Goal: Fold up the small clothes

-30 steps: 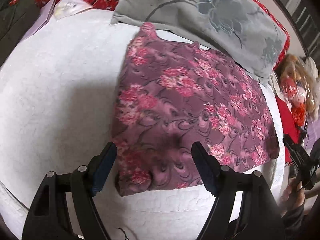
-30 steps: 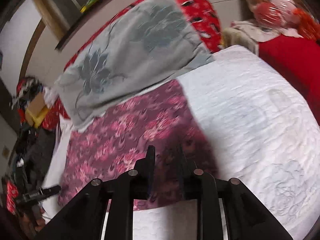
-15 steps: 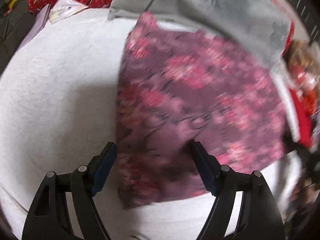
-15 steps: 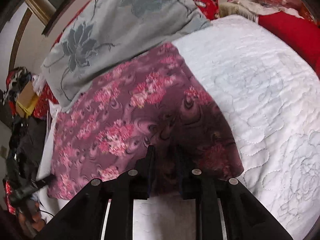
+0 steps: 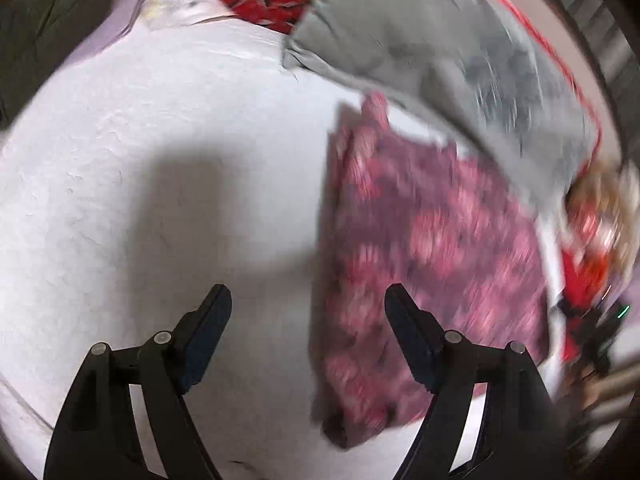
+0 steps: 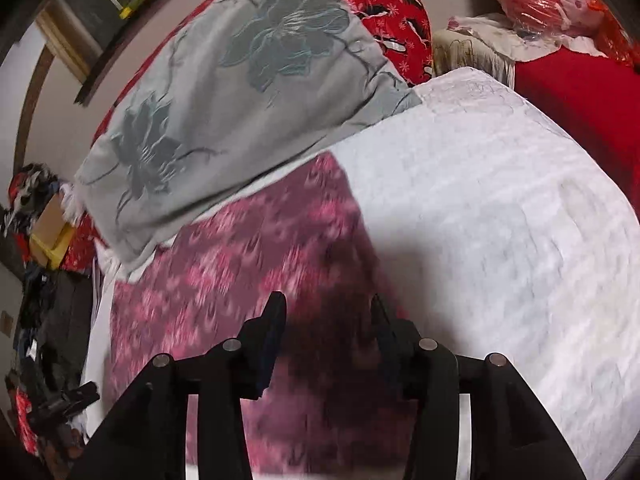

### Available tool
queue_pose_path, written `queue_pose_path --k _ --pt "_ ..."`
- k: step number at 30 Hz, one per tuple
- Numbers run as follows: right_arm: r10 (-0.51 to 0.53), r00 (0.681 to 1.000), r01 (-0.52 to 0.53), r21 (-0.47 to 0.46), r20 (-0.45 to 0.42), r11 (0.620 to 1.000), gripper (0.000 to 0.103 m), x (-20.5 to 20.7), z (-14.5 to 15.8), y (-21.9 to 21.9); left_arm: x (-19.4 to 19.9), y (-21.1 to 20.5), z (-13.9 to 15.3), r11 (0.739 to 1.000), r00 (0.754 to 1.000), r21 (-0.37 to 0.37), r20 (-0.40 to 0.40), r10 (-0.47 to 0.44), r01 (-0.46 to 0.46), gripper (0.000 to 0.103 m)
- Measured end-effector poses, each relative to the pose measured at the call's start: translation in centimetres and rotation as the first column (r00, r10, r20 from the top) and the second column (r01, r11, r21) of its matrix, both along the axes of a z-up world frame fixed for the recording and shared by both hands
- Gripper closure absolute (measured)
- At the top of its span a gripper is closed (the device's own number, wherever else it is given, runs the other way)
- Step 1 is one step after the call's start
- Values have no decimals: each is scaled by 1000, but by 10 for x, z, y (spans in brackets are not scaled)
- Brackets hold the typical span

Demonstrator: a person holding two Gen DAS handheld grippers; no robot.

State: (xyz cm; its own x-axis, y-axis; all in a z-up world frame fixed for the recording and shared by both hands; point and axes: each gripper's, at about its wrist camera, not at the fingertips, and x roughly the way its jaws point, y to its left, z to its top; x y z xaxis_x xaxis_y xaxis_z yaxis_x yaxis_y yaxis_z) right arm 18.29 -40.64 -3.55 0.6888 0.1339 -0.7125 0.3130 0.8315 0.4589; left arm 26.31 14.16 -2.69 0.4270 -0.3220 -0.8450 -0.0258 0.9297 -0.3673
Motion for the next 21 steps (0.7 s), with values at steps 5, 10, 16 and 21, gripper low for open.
queue_pose_path --k 5,10,16,21 --pt "-101 995 101 97 2 990 50 39 -10 -19 38 -18 5 998 1000 -59 -8 -26 26 24" --pt "-68 997 72 118 -35 990 62 85 -25 -14 76 -60 -14 994 993 -62 -72 -90 85 24" --pt "-61 997 61 8 -51 998 96 94 -28 -19 102 -87 -43 994 990 60 -108 -90 96 24" --pt "-35 999 34 -59 -14 998 87 76 -9 -9 89 -77 -29 993 987 9 -106 -118 120 23"
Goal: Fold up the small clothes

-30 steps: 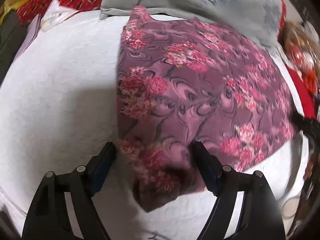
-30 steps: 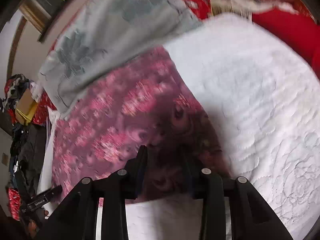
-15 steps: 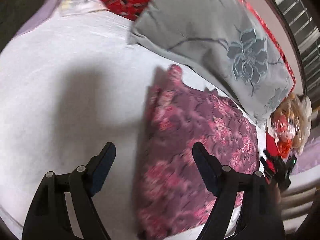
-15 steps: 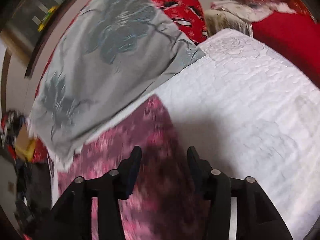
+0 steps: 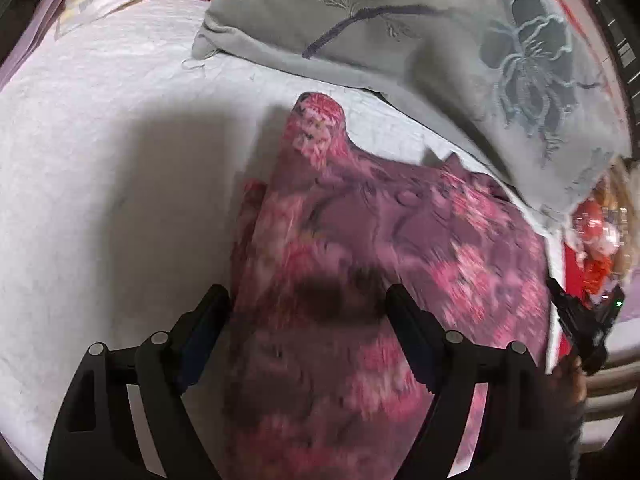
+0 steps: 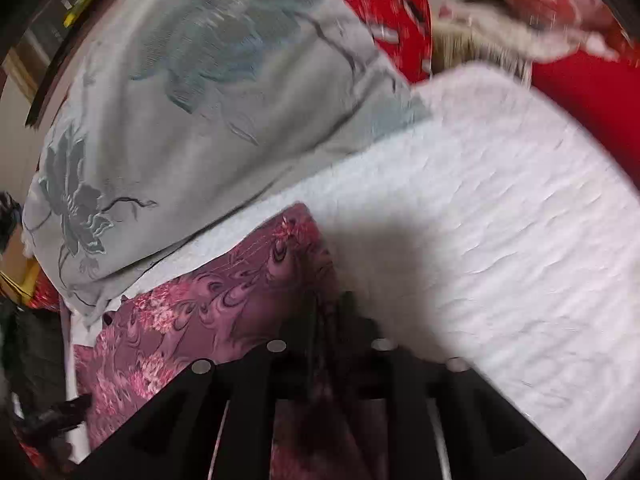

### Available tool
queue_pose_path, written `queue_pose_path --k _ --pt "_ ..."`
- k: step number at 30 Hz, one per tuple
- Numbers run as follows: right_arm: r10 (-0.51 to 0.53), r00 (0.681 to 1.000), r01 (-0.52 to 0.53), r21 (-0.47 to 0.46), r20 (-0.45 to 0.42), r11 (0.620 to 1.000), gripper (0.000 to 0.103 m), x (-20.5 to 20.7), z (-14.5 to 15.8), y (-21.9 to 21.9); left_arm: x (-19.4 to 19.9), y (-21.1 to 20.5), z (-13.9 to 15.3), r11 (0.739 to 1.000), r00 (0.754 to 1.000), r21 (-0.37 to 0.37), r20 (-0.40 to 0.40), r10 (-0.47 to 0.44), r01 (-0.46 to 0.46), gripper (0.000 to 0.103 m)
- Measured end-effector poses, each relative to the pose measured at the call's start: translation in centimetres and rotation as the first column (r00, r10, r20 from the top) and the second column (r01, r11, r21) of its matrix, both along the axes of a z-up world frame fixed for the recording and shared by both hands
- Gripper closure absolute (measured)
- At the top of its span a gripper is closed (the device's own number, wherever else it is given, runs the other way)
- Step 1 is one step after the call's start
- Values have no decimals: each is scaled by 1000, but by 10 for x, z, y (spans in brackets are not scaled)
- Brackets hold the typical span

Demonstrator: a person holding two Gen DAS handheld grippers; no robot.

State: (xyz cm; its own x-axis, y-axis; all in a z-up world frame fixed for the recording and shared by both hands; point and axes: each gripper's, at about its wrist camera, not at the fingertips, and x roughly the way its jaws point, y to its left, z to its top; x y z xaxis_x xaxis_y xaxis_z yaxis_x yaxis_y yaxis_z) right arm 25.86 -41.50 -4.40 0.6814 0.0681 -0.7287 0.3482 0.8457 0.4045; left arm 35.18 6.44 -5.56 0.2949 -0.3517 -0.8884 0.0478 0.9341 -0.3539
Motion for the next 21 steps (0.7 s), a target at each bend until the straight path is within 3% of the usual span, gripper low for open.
queue_pose_path --k 3,9,14,17,18,19,20,21 --pt "91 991 -96 56 93 994 87 -33 15 21 -32 20 11 998 999 -43 20 -34 35 23" --pt "241 964 -251 87 110 964 81 -90 21 76 -112 56 5 984 997 -169 -42 -65 57 23" --pt "256 965 -261 80 64 962 77 -117 13 98 -159 68 -11 931 995 -365 -102 -25 -14 23" --pt "199 980 -201 105 30 974 75 -128 6 89 -166 64 -22 914 990 -403 -139 -15 -42 23" --pt "169 985 -170 125 20 977 75 -133 4 84 -165 62 -24 916 991 -399 -135 -5 -49 28" --pt "154 988 -154 143 18 978 75 -137 4 80 -164 61 -23 930 993 -364 -113 17 -57 39" --pt "141 990 -142 159 18 977 75 -142 5 77 -162 61 -23 947 995 -314 -91 36 -62 73" --pt "130 991 -132 165 24 977 74 -149 8 73 -160 64 -22 958 996 -276 -75 53 -72 89"
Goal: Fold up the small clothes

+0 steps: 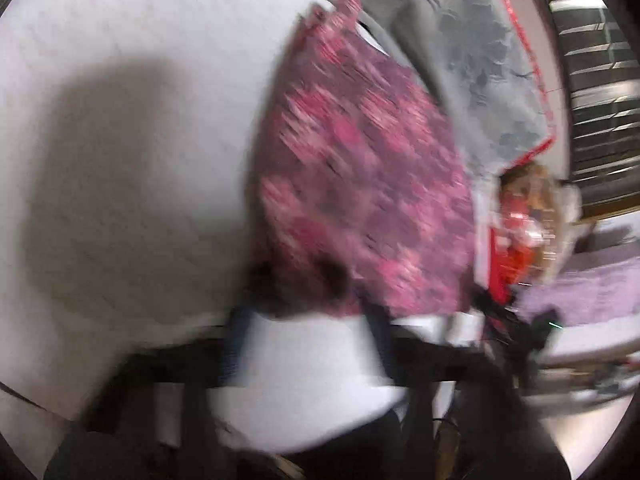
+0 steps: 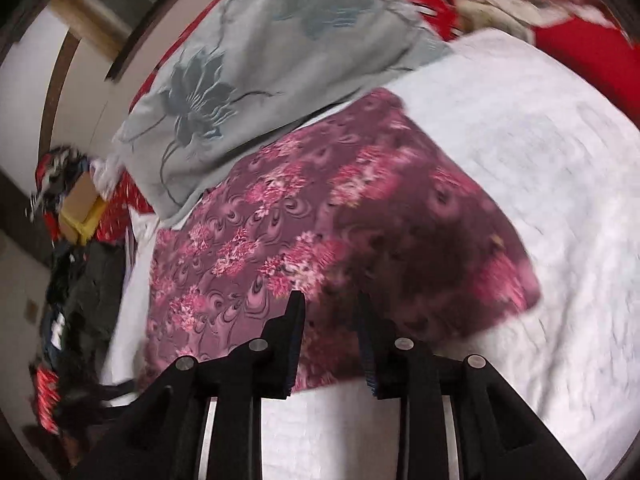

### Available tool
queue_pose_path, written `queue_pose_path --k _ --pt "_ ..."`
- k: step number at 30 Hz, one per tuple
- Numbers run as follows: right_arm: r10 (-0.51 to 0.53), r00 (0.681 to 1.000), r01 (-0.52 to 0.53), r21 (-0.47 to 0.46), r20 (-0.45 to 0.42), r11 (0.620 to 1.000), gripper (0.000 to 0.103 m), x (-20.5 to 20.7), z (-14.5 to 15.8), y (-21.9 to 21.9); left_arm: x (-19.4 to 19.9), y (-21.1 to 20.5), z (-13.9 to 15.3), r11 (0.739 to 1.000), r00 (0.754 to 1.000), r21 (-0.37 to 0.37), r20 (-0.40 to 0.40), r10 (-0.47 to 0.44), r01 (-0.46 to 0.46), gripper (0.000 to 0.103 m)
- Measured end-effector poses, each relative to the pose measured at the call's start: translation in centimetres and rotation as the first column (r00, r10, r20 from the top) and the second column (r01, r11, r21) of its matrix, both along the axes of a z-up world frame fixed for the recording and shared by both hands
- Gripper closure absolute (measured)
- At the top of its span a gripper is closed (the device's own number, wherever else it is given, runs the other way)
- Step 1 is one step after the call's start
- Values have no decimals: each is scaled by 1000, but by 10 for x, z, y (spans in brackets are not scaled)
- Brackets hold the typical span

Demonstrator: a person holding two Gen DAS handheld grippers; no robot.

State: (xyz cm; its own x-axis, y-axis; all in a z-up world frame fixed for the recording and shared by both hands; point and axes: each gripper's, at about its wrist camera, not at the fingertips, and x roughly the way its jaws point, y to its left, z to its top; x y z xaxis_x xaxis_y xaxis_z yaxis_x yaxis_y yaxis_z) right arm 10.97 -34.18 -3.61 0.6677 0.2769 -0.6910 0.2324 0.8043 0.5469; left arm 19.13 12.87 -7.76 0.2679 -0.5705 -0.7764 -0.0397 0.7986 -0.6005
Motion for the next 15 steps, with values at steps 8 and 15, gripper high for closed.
queue_pose_path --k 8,15 --pt "-43 998 46 -72 37 996 62 -17 15 -14 -14 31 13 994 997 -89 6 71 -70 92" --pt "-108 991 101 -97 -79 990 59 6 -26 -19 6 -1 9 984 999 179 35 -11 4 55"
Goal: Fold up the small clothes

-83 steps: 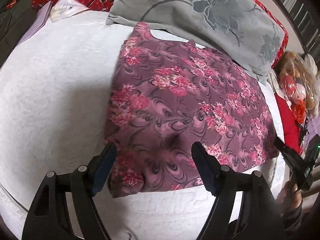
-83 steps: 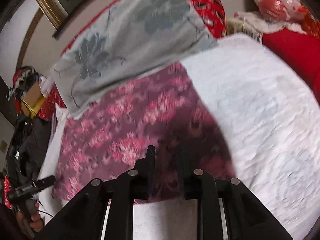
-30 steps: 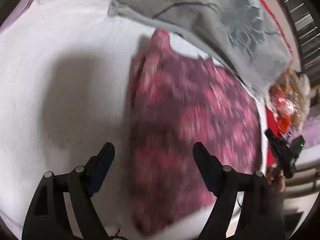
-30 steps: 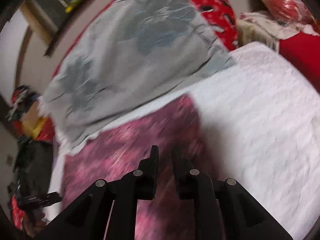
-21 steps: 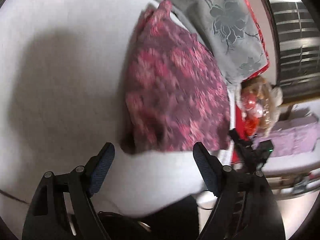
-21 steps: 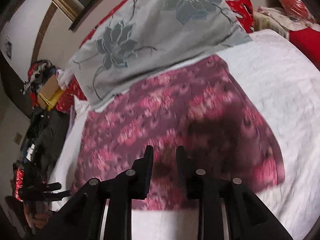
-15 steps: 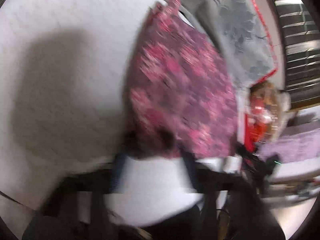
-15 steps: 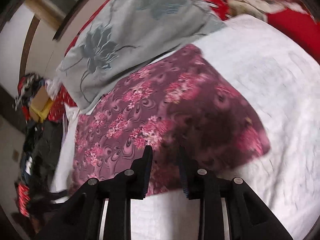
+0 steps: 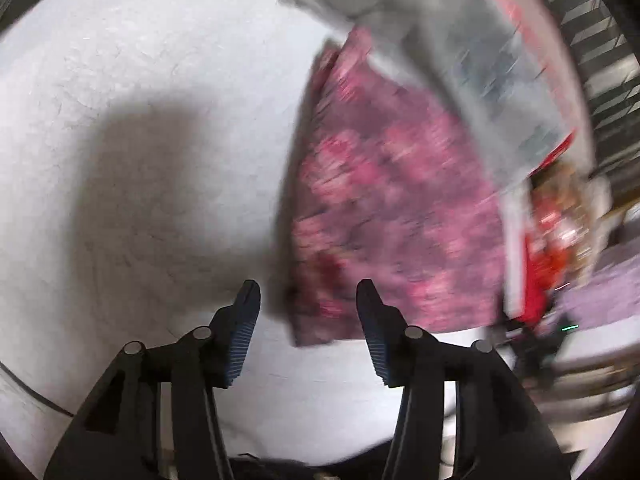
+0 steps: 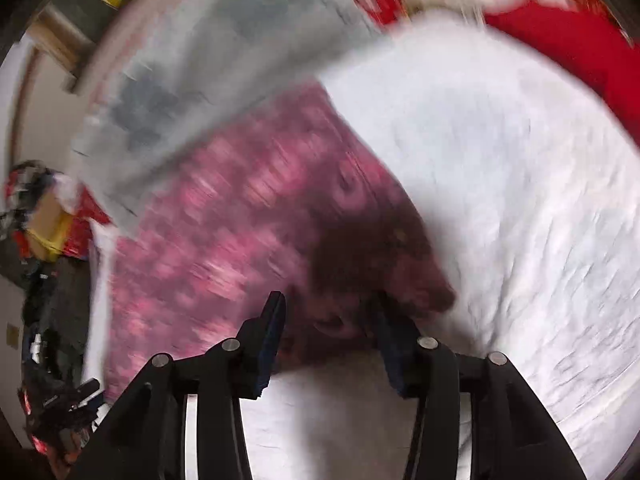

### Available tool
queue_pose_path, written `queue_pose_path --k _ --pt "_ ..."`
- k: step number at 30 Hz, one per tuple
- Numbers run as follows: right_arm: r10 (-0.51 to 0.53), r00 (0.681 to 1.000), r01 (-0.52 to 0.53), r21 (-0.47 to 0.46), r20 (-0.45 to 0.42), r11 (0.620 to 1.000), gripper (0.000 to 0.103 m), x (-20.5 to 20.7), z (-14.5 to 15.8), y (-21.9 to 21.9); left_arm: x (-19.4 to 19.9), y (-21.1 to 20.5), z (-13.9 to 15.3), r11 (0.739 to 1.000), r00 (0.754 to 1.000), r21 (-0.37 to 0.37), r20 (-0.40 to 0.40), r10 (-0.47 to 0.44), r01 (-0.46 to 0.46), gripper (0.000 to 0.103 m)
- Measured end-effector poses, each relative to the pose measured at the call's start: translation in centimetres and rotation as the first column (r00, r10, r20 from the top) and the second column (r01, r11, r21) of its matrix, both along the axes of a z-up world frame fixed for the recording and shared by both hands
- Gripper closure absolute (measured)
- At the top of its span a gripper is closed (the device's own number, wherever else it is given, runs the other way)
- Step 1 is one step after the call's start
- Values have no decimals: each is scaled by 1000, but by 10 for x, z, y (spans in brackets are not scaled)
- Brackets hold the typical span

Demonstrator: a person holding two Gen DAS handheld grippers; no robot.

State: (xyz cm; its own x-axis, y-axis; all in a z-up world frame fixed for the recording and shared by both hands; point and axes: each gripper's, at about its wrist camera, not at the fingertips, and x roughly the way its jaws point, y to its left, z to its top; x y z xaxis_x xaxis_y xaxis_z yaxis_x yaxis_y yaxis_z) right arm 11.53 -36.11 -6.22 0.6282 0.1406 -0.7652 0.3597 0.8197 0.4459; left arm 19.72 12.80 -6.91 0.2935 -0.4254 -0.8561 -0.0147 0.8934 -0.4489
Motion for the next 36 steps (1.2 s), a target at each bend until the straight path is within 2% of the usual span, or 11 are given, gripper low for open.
queue_pose_path --k 5,8,11,16,18,21,24,27,29,30,36 --pt "152 985 -144 -90 85 985 52 12 39 55 11 10 15 993 1000 -114 -7 -28 27 54" --pt "367 924 -347 -170 106 922 40 29 48 125 31 28 30 987 1000 -162 -16 6 -8 43" --pt "586 807 -553 -255 70 793 37 34 40 207 49 45 37 983 999 -178 -37 40 -45 37" --pt "786 617 -699 -479 -31 530 36 15 10 321 77 56 49 991 999 -132 -46 20 -26 37" --pt "817 572 -692 -579 -75 432 32 8 -2 351 82 59 49 993 999 -113 -53 9 -15 36" --pt "813 561 -622 -728 -156 289 30 6 -22 387 94 62 45 992 997 -124 -76 -10 1 36" --pt "785 610 -510 -814 -113 279 22 13 -24 397 105 58 42 988 995 -154 -97 -23 8 36" --pt "767 636 -499 -806 -90 319 24 28 -24 397 118 51 37 980 991 -199 -125 -44 18 36" --pt "787 612 -534 -774 -77 340 48 31 -22 392 127 43 34 973 988 -230 -146 -58 24 36" --pt "792 605 -546 -766 -82 338 72 30 -21 392 131 38 33 969 986 -245 -151 -72 33 36" --pt "802 597 -505 -767 20 395 78 20 2 377 162 -5 24 966 973 -232 -169 -154 112 35"
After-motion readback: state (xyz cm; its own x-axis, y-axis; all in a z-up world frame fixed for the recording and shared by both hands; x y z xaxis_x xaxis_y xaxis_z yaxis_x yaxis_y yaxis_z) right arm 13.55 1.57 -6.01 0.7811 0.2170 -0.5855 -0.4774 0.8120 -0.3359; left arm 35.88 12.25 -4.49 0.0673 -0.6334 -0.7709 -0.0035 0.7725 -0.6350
